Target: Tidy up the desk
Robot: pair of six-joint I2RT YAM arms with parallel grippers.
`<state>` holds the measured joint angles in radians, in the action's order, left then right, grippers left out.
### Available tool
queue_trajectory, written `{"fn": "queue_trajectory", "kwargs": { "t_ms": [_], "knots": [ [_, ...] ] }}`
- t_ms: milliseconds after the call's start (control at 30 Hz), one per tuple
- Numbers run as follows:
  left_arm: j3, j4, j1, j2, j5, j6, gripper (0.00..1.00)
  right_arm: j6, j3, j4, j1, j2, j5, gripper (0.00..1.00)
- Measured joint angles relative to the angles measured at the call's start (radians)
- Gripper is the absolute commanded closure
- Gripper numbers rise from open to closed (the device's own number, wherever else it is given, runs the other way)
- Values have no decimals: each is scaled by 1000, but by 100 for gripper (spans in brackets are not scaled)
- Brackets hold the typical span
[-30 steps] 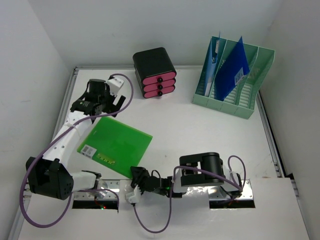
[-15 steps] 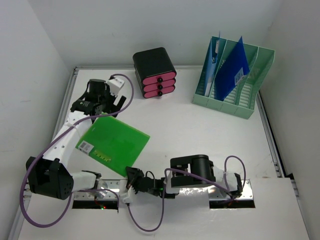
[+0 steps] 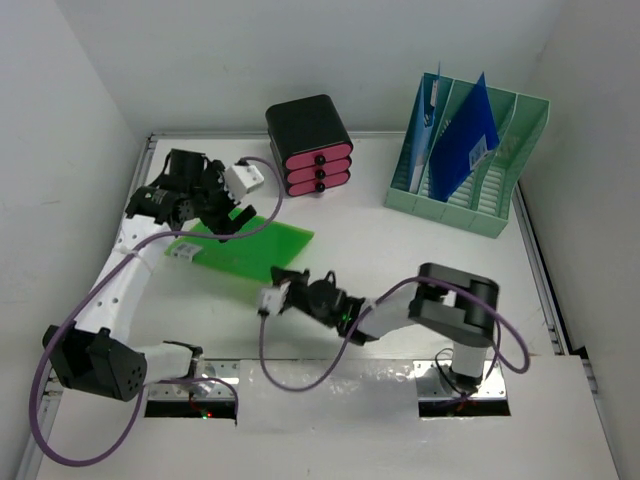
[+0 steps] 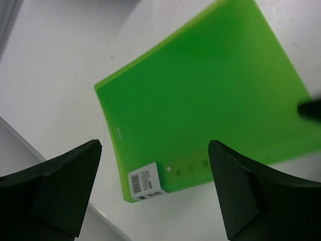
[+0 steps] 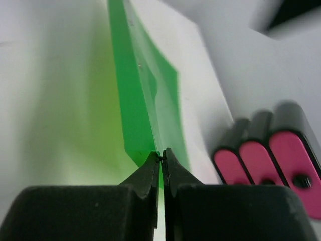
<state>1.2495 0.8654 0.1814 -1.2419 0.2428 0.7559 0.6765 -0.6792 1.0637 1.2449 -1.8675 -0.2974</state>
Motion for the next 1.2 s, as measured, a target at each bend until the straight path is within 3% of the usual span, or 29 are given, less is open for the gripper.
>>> {"fn": "queue_trajectory", "kwargs": {
  "t_ms": [133, 300, 333, 733, 800, 833, 867, 900, 933, 1133, 1167, 1200],
  "knots": [
    [21, 139, 0, 23, 69, 212, 12, -168, 22, 6, -111, 106, 69, 100],
    [-16, 223, 6, 24, 86, 396, 6, -294, 26, -16, -159, 114, 174, 100],
    [-33, 224, 11, 24, 86, 428, 0, -312, 26, -23, -169, 114, 192, 100],
    [-259, 56, 158, -26, 11, 552, 2, -409, 26, -33, -218, 108, 283, 100],
    [-286, -12, 168, -29, -5, 526, 15, -415, 26, -33, -220, 101, 285, 100],
    [-303, -56, 173, -31, -17, 509, 42, -418, 26, -32, -220, 100, 288, 100],
    [-319, -96, 174, -34, -24, 485, 81, -421, 26, -30, -221, 100, 289, 100],
    [-338, -150, 178, -42, -36, 469, 81, -426, 27, -25, -222, 100, 291, 100],
    [-342, -170, 179, -47, -39, 452, 100, -427, 27, -21, -223, 100, 288, 100],
    [-354, -216, 197, -68, -41, 387, 100, -424, 54, 20, -261, 108, 243, 98],
    [-354, -222, 200, -69, -40, 367, 100, -425, 61, 26, -261, 114, 230, 94],
    [-354, -234, 202, -69, -38, 336, 100, -425, 71, 35, -261, 124, 208, 70]
  ]
}}
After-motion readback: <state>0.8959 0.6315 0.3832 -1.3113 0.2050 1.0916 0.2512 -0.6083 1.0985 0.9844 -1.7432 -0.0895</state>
